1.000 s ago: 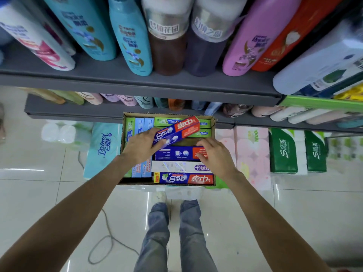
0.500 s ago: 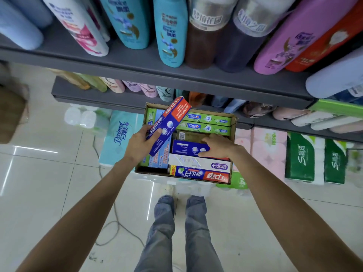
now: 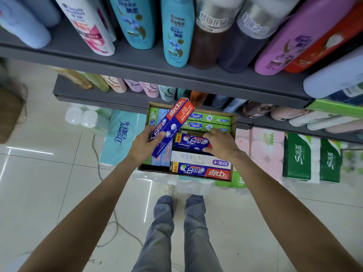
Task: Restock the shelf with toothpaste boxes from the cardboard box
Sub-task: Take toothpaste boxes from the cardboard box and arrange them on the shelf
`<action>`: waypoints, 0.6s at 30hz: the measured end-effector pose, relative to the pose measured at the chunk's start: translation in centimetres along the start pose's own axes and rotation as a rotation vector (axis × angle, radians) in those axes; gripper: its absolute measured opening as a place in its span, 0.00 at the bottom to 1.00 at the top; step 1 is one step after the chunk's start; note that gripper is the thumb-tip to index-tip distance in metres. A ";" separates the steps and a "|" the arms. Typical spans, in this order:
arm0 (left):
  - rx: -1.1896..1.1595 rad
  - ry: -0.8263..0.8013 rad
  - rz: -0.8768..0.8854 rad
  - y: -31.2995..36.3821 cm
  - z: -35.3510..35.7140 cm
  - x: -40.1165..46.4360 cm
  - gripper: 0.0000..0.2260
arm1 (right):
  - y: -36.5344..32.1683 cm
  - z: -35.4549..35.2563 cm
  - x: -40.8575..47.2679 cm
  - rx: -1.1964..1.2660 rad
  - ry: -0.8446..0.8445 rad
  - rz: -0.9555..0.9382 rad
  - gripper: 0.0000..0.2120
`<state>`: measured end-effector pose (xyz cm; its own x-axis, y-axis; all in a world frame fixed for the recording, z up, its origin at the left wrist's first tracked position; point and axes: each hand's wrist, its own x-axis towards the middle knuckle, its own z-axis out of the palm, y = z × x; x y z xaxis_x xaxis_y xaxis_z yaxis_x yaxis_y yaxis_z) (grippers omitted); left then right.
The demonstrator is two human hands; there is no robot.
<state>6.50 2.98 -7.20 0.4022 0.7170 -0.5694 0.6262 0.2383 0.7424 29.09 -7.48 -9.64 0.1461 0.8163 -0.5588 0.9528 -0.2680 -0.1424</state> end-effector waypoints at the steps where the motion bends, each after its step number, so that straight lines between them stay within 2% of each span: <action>1: -0.022 -0.010 -0.005 0.1 -0.1 -0.2 0.17 | 0.0 -0.1 -0.6 -0.029 0.069 0.004 0.25; 4: -0.101 -0.037 -0.046 0.9 -0.4 -1.1 0.13 | -0.1 -0.2 -3.1 -0.042 0.384 0.048 0.23; 6: -0.109 -0.035 -0.049 1.3 -0.7 -1.8 0.14 | -0.3 0.2 -4.8 -0.025 0.478 0.072 0.23; 10: -0.110 0.012 -0.035 1.1 -1.2 -2.5 0.17 | -2.5 2.0 -7.5 0.054 0.270 0.182 0.22; 12: -0.109 0.025 -0.035 0.6 -1.3 -2.8 0.17 | -3.4 3.2 -8.5 0.176 0.248 0.243 0.22; 14: -0.092 0.018 -0.030 0.1 -1.2 -3.1 0.18 | -4.0 4.0 -8.7 0.407 0.276 0.333 0.20; 16: -0.092 -0.003 -0.035 -0.1 -1.0 -3.2 0.17 | -4.7 4.0 -8.2 0.739 0.308 0.458 0.14; 18: -0.124 -0.044 -0.072 -0.2 -0.7 -3.3 0.15 | -5.6 3.8 -7.7 0.946 0.369 0.547 0.09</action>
<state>4.65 1.04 -5.24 0.3894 0.6664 -0.6358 0.5687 0.3691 0.7351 21.58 -14.22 -7.64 0.6962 0.5305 -0.4837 0.1805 -0.7815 -0.5973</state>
